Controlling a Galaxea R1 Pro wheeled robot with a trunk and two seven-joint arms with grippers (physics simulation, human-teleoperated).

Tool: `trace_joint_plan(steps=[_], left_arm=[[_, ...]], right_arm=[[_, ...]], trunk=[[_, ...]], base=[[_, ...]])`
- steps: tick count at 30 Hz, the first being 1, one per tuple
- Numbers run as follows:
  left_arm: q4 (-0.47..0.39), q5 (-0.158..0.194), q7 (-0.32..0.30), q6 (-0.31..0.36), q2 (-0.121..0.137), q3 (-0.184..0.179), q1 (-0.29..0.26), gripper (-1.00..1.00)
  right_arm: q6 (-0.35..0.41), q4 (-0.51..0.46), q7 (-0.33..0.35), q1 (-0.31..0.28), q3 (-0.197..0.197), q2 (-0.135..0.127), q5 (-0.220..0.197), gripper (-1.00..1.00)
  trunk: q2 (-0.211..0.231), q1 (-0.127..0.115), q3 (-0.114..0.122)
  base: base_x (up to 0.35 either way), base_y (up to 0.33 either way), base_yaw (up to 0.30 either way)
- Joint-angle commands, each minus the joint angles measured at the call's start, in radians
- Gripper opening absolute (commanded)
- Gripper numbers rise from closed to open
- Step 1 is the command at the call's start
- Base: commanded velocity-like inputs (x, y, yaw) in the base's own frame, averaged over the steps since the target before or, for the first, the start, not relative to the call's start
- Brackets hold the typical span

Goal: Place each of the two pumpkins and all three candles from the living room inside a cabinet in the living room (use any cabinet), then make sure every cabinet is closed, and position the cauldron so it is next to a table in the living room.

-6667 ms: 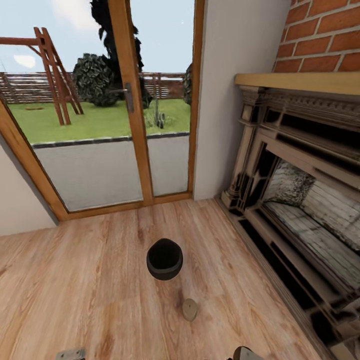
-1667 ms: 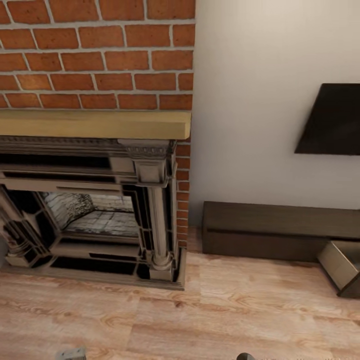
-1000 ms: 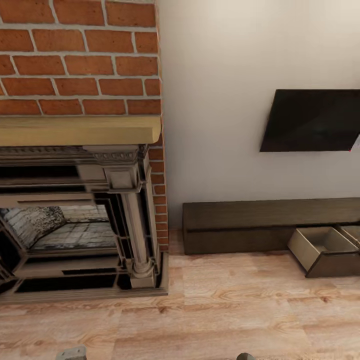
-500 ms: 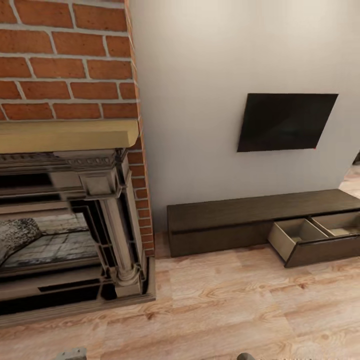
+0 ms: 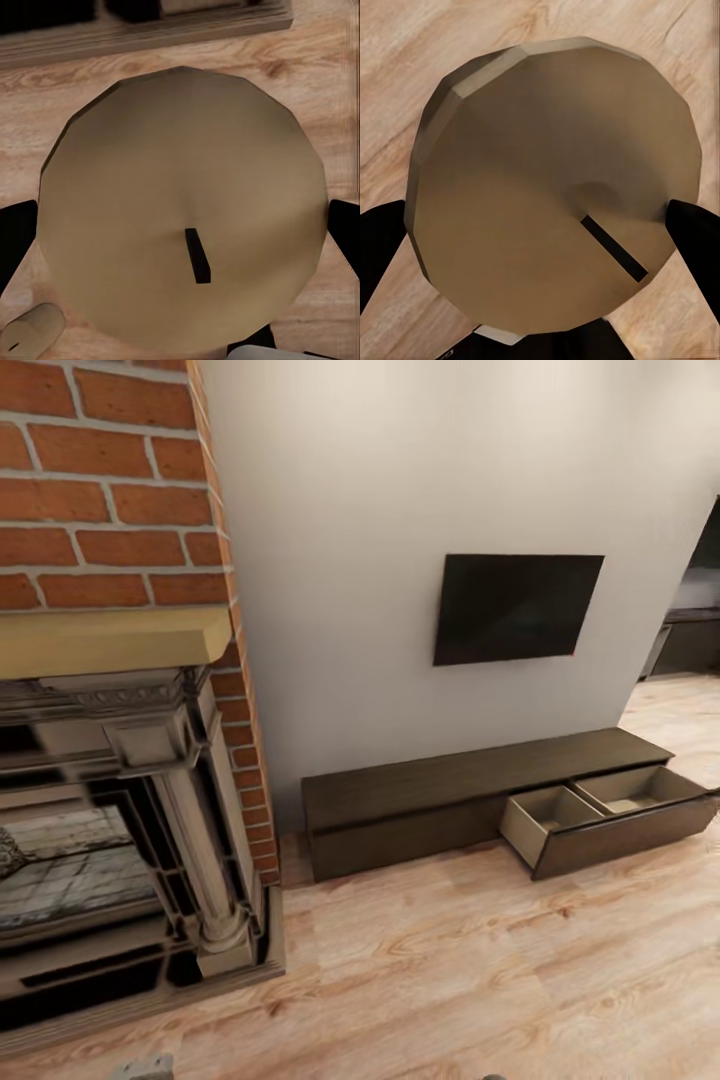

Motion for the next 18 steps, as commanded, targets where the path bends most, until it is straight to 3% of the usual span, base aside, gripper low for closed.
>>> trace_joint_plan(steps=[1,18], left_arm=[[0.0,0.0,0.0,0.0,0.0,0.0,0.0,-1.0],[0.0,0.0,0.0,0.0,-0.001,0.0,0.0,-1.0]], right_arm=[[0.0,0.0,0.0,0.0,0.0,0.0,0.001,-1.0],[0.0,0.001,0.0,0.0,0.0,0.0,0.001,-1.0]], trunk=[[0.0,0.0,0.001],[0.0,0.0,0.019]], base=[[0.0,0.0,-0.243],[0.0,0.0,-0.244]])
